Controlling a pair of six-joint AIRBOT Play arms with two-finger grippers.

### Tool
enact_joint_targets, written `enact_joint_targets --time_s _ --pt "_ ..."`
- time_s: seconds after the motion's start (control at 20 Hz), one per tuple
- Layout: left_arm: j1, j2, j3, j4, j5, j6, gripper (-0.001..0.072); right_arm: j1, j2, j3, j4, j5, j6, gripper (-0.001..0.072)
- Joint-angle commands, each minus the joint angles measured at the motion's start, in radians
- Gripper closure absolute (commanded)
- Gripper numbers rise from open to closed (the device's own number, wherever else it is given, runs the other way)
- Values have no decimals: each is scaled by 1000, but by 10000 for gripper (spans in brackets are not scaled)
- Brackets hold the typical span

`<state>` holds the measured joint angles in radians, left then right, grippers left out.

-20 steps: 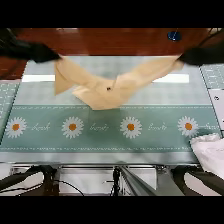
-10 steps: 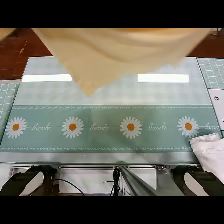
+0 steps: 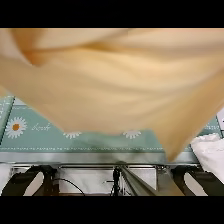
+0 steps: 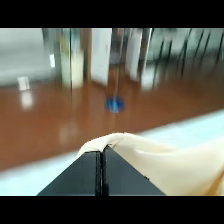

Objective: Fold the shirts.

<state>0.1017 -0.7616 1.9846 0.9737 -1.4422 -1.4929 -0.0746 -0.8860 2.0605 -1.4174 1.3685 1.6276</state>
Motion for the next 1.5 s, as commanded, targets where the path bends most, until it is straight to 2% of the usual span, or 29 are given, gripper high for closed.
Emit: enact_joint_targets --time_s 0.0,0.1,0.2,0.35,0.55,0.7,0.85,1.15,1.2,1.3,1.35,1.45 --pt "0 6 -190 29 -148 -65 682 2 -93 -73 -48 289 -46 696" --pt "0 -2 -359 29 -96 -45 681 2 -168 -181 6 238 -71 696" --pt "-1 -28 -513 29 23 -16 681 2 -269 -263 29 108 -79 696" --pt "-1 -124 -667 29 197 45 681 2 -455 -273 76 -37 -125 696" --pt "-3 -332 -706 28 345 148 681 2 -614 -273 225 -252 -185 695" --pt "-3 -449 -706 28 477 151 681 2 -676 -273 317 -407 -202 695" --pt "-5 -525 -706 28 542 151 680 2 -729 -273 311 -439 -202 696" --pt "-65 -640 -706 22 541 151 680 2 -858 -273 348 -318 -200 695" --pt "-80 -655 -706 22 541 150 680 2 -875 -273 372 -290 -201 655" --pt "-116 -689 -706 21 540 150 680 0 -894 -273 433 -210 -242 345" --pt "-133 -702 -706 21 536 149 680 -7 -887 -267 440 -153 -261 280" --pt "-156 -713 -706 22 527 150 680 -36 -859 -235 390 41 -265 279"
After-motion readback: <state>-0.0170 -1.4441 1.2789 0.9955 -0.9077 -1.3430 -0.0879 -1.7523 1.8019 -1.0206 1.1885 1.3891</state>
